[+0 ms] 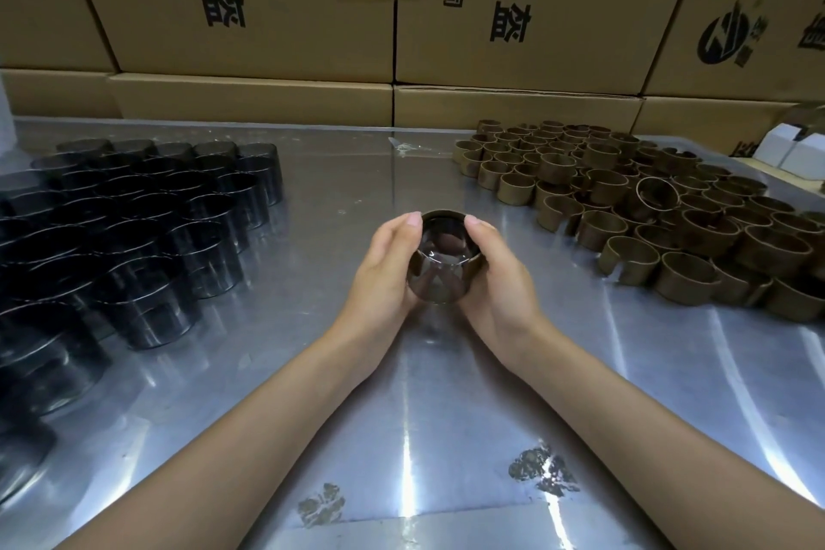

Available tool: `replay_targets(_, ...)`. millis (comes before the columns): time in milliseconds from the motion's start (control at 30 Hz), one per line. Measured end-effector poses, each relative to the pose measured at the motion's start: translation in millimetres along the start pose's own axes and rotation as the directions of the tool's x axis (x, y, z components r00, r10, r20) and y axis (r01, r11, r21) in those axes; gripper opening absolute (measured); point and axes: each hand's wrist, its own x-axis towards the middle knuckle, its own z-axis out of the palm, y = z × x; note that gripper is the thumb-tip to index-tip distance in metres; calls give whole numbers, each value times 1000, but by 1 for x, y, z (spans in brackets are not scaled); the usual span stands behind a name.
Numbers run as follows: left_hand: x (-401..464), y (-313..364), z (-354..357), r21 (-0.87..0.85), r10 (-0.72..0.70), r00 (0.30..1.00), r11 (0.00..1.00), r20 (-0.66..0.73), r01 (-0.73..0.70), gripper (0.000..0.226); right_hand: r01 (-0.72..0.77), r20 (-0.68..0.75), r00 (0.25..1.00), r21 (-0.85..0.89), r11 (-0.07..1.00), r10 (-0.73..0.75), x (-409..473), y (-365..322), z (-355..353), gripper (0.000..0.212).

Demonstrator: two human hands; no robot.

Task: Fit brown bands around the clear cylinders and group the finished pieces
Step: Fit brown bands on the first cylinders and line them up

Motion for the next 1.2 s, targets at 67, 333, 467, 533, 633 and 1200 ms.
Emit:
replay_targets(67, 0, 2, 0, -74, -23, 1000, 997, 5, 24, 35, -4, 35, 999, 67, 998, 2, -1, -2, 1, 31)
replay_targets(333, 3, 12, -9, -202, -36, 997, 978, 75, 50, 37, -182, 251, 953, 18, 983, 172, 2, -14, -7, 49)
replay_targets(467, 5, 19, -17, -184, 1, 994, 983, 111, 19, 56, -310, 350, 869, -168, 936, 351, 3, -23, -18, 36)
replay_targets(533, 6, 22, -20, -132, -38, 983, 989, 178, 63, 51, -295, 377, 867, -143, 945, 327, 5, -22, -22, 30)
replay_targets(633, 5, 25, -25, -44, -187, 946, 978, 263, 206, 55, -250, 477, 835, -118, 961, 276, 5, -22, -25, 38)
replay_targets(1200, -2, 21, -30, -140, -112, 816, 963, 568, 229, 71, -114, 657, 733, -137, 984, 176, 0, -30, -32, 48)
